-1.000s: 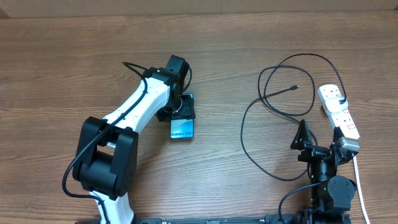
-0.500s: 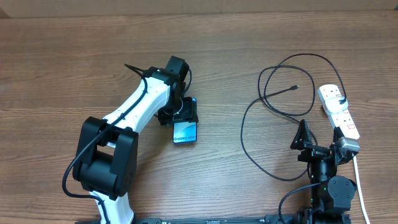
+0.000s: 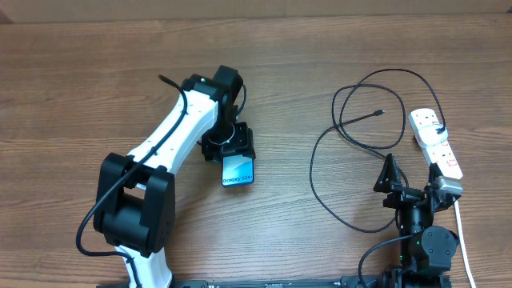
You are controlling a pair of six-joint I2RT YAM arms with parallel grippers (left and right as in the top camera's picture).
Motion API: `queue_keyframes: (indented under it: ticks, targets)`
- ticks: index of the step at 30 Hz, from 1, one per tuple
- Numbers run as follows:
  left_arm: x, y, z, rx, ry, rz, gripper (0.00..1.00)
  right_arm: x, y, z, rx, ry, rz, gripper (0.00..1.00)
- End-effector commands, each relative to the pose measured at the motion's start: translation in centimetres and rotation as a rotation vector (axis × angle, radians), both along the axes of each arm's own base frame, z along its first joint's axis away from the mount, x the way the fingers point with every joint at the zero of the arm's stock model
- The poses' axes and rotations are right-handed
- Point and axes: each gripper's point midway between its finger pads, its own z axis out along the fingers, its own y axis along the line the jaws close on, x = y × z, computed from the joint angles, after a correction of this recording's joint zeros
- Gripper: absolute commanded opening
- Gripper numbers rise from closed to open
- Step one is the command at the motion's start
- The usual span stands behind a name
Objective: Plug charger to phone and switch on socket
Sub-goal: 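Close the left gripper on the phone's short edge and lift, then raise the phone upright with the left gripper, tilting it right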
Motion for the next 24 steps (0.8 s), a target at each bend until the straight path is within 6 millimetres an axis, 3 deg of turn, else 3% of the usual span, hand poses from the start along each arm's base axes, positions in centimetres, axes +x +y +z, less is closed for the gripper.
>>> queue_keyframes:
  ticks: [1,12,19,24]
  targets:
    - [1.3,-0.9,2.3,-0.041,-0.029,0.016,0.45,0.0,0.2,-0.3,-0.009,0.001,0.010,1.00]
    - [1.1,-2.4,7.2,-0.125,-0.008,0.019,0.45,0.0,0.2,-0.3,-0.009,0.001,0.010,1.00]
    - [-0.4,-2.3,8.8,-0.137,0.052,0.013,0.45,0.0,0.2,-0.3,-0.009,0.001,0.010,1.00]
    - [-1.1,-4.0,10.0,-0.246,0.096,0.022,0.45,0.0,0.2,-0.3,-0.009,0.000,0.010,1.00]
